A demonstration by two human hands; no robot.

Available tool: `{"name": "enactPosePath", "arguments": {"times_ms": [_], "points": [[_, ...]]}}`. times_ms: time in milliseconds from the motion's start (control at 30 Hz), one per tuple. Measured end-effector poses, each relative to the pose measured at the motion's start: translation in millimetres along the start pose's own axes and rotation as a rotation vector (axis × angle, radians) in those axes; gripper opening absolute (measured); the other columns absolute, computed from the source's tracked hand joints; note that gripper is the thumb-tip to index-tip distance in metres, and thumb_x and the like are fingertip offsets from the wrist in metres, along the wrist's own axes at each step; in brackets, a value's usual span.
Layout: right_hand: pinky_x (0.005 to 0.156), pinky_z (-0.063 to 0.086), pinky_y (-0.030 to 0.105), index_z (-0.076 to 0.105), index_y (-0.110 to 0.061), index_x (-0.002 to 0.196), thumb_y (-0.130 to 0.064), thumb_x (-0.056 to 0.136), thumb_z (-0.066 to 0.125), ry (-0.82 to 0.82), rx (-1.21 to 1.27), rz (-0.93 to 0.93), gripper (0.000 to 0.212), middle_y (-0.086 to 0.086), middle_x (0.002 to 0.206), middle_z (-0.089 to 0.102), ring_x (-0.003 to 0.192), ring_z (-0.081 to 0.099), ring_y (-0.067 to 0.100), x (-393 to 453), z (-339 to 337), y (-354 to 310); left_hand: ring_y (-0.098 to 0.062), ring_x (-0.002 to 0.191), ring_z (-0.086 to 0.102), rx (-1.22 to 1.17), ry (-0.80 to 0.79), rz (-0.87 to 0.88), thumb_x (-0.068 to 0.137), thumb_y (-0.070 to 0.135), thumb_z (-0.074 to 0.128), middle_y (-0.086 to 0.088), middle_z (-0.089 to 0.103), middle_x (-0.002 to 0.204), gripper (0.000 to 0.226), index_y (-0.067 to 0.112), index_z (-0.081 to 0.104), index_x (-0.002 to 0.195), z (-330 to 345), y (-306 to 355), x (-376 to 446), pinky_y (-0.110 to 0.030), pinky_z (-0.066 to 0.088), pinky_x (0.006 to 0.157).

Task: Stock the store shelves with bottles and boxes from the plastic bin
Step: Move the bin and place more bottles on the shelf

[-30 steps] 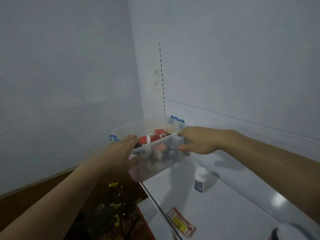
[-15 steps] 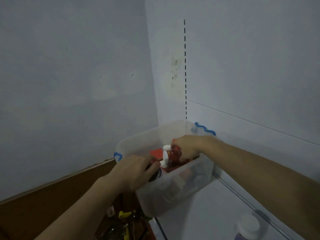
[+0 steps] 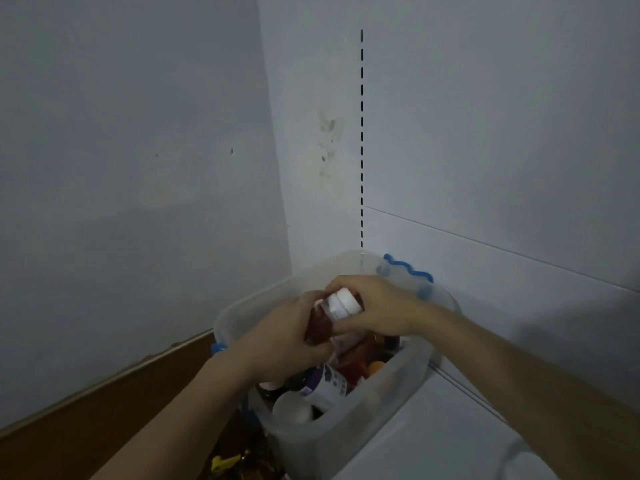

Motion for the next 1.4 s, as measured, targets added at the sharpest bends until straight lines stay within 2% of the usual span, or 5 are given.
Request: {"name": "enactPosePath", "arguments": {"times_ms": [233,533,667,900,1400], "points": [[0.079,0.060,0.045,0.058,-0.013,0.123,-0.031,0.106,0.046,0.224,0.843,0.180,0.028,0.021,0.115,0.066,0.093,0.072,0.038,-14,-11,-18,0.006,0.090,0.064,-0.368,0.220,0.097,0.089,0.024,0.073,0.020,0.060,0.107,0.066,0.051,0.032,0.133,-18,-7,-6,-0.011,0.052,0.068],[0.072,0.060,0.028,0.064,-0.024,0.106,-0.025,0.097,0.062,0.371,0.011,0.356,0.009,-0.002,0.090,0.070,0.078,0.069,0.011,-4,-13,6,-0.005,0.067,0.063,-0.641,0.315,0.015,0.089,0.027,0.068,0.008,0.061,0.085,0.041,0.035,0.047,0.123,-17,-18,-14,-0.017,0.052,0.057],[0.086,0.057,0.040,0.056,-0.029,0.121,-0.058,0.080,0.068,-0.086,-0.650,0.470,0.051,-0.005,0.115,0.057,0.097,0.060,0.016,2,16,21,-0.005,0.065,0.065,-0.741,0.303,0.036,0.088,0.038,0.066,0.017,0.063,0.079,0.032,0.028,0.055,0.117,-18,-19,-13,-0.021,0.053,0.055],[0.077,0.058,0.032,0.057,-0.013,0.121,-0.021,0.082,0.074,-0.181,-0.662,0.619,0.043,0.004,0.102,0.062,0.088,0.062,0.019,1,18,34,-0.004,0.073,0.066,-0.739,0.275,0.109,0.082,0.055,0.060,0.017,0.064,0.084,0.042,0.029,0.056,0.114,-20,-17,-14,-0.018,0.052,0.056],[0.068,0.061,0.035,0.056,-0.008,0.092,-0.029,0.087,0.076,1.195,0.792,0.269,0.029,0.009,0.089,0.066,0.084,0.072,0.021,-127,-33,-50,-0.014,0.084,0.067,-0.793,0.427,0.371,0.089,0.056,0.060,0.011,0.065,0.095,0.028,0.038,0.054,0.109,-29,46,-41,-0.020,0.057,0.064]]}}
Point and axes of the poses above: each hand's wrist, its own x-axis towards the middle knuckle, its own z-axis out of the palm, y = z × x, the point moved 5 cm from there along x, towards the middle knuckle
